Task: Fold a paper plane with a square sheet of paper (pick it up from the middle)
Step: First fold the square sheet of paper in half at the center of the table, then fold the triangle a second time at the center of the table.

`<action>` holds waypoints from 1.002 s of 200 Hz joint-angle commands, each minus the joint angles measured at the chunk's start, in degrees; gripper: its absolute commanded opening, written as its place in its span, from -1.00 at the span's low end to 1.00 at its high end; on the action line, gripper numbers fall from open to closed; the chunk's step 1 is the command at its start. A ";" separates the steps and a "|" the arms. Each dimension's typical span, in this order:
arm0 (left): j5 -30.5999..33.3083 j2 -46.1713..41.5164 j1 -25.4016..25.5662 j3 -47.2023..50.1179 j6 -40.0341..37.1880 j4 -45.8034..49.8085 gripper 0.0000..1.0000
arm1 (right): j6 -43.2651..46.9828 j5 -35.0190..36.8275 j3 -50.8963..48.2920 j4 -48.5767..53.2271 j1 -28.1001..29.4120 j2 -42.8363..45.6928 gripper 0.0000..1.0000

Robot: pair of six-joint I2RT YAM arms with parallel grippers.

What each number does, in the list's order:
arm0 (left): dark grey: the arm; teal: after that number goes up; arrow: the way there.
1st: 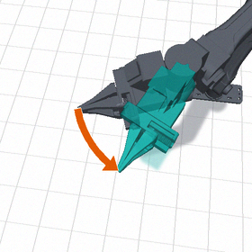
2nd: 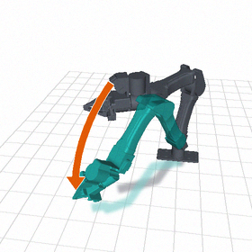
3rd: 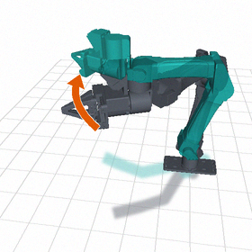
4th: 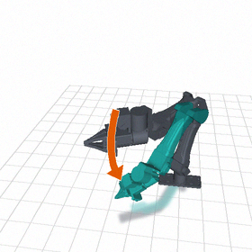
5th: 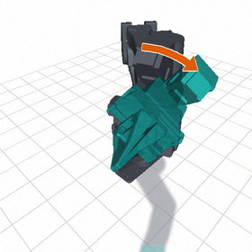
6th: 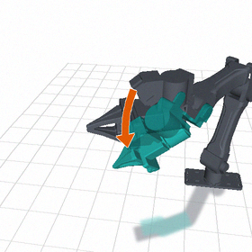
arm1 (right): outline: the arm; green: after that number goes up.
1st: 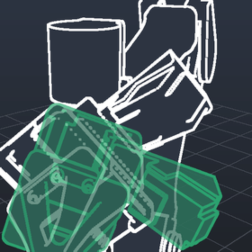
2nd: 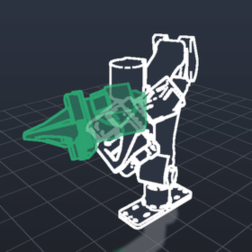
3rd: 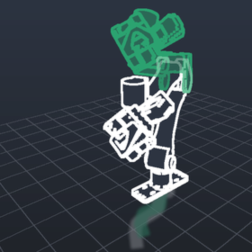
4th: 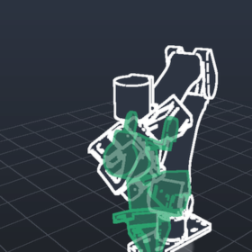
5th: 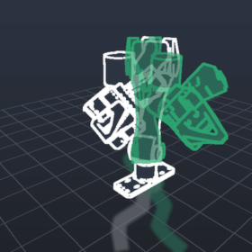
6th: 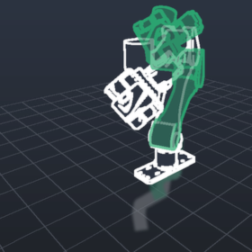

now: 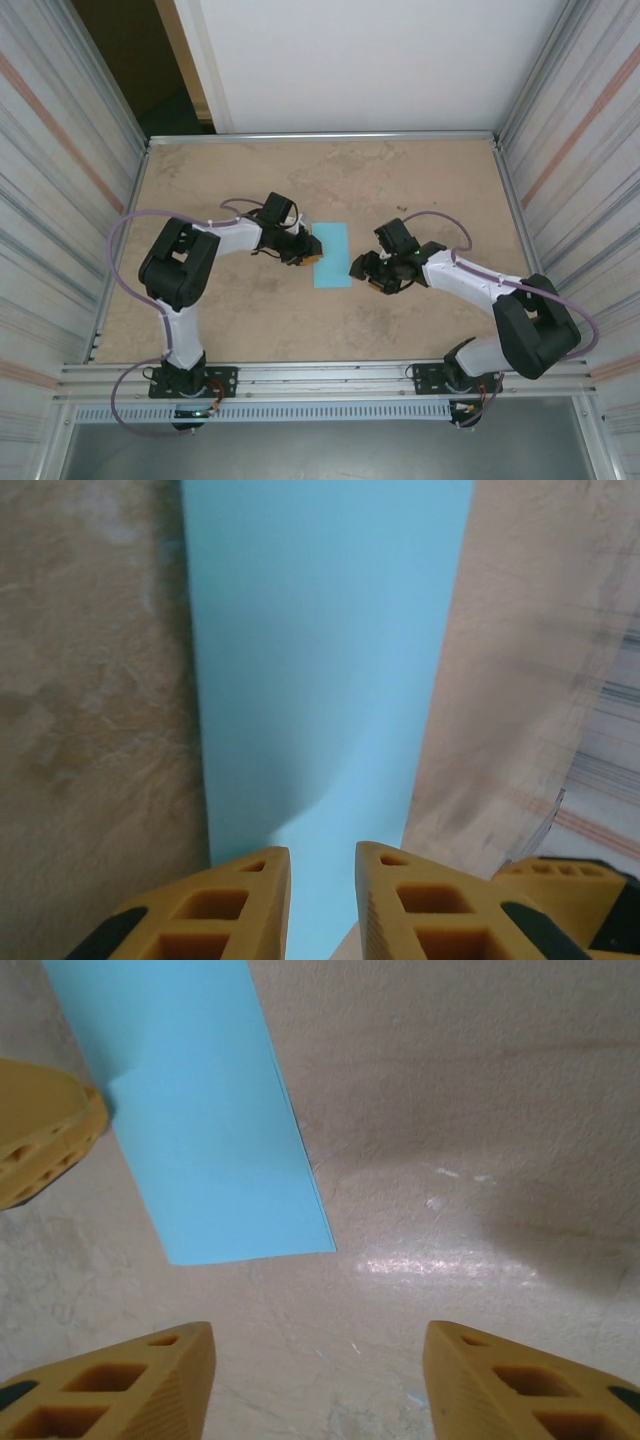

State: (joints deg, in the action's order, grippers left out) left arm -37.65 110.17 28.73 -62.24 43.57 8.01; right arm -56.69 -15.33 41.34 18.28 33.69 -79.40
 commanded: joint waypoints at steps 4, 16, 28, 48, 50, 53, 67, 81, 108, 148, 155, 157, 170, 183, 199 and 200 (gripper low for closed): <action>1.60 0.87 0.27 -0.16 2.31 0.52 -0.50 | -4.56 1.40 -1.47 -4.66 1.16 0.70 0.01; 2.08 1.42 0.27 -0.16 2.56 1.42 -0.49 | -4.79 1.23 -1.48 -5.27 1.61 -0.32 -0.05; 2.38 1.90 0.27 0.03 3.02 2.11 -0.49 | -4.88 1.07 -1.38 -5.66 1.81 -1.16 -0.10; 3.40 2.26 0.27 0.55 4.33 2.96 -0.48 | -5.19 0.49 -1.61 -7.32 1.98 -2.18 -0.15; 3.49 2.27 0.27 0.59 4.39 3.19 -0.49 | -5.25 0.44 -1.61 -7.59 1.94 -2.28 -0.15; 3.64 2.37 0.27 0.61 4.49 3.50 -0.48 | -5.27 0.42 -1.57 -7.76 1.96 -2.44 -0.16; 4.36 3.06 0.27 -0.10 4.72 5.59 -0.48 | -5.36 0.03 -1.40 -8.75 1.98 -3.59 -0.18; 5.19 3.74 0.27 -0.66 5.07 7.44 -0.48 | -5.36 -0.39 -0.96 -9.32 1.97 -5.15 -0.20; 4.94 4.52 0.14 -0.52 5.95 8.04 -0.48 | -5.36 -1.10 -0.74 -10.70 1.87 -7.05 -0.22; 5.25 4.70 -0.06 -0.80 5.98 9.19 -0.49 | -5.10 -2.78 -0.10 -11.77 1.81 -9.22 -0.28; 5.46 4.70 0.00 -0.79 5.98 9.22 -0.49 | -5.00 -2.86 -0.01 -11.70 1.80 -9.51 -0.30; 5.47 4.70 -0.06 -0.83 5.93 9.24 -0.49 | -4.94 -2.95 0.08 -11.69 1.81 -9.54 -0.31; 5.46 4.77 -0.06 -0.87 5.94 9.44 -0.49 | -4.79 -2.86 0.23 -11.36 1.75 -10.03 -0.33; 5.40 4.89 0.01 -1.00 5.91 9.48 -0.49 | -4.58 -2.89 0.26 -11.48 1.97 -10.34 -0.34; 5.39 4.88 -0.06 -1.02 5.91 9.48 -0.49 | -4.23 -3.10 0.53 -11.21 2.11 -10.84 -0.36; 5.39 4.88 -0.02 -1.08 5.91 9.48 -0.49 | -4.23 -3.07 0.55 -11.19 2.14 -10.86 -0.36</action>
State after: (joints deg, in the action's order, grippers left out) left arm -35.40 112.01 28.73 -63.77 48.53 10.92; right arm -61.06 -17.82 40.49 7.14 35.35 -89.12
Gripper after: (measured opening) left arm 0.256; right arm 0.324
